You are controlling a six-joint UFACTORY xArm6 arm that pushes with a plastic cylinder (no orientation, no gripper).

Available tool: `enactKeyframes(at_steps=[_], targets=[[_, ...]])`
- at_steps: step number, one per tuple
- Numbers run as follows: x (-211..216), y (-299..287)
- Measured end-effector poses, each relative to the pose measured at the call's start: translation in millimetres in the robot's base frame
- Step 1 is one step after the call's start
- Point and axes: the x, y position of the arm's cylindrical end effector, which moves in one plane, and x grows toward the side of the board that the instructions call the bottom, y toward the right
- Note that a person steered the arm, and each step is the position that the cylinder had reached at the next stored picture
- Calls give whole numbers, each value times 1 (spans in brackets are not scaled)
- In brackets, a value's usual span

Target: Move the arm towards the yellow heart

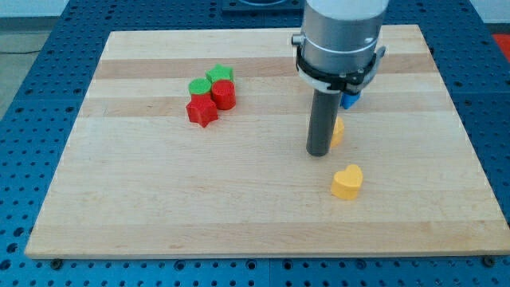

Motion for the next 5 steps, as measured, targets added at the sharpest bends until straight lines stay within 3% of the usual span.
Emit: enactKeyframes(at_steps=[3,5], targets=[[-51,27],[23,-40]])
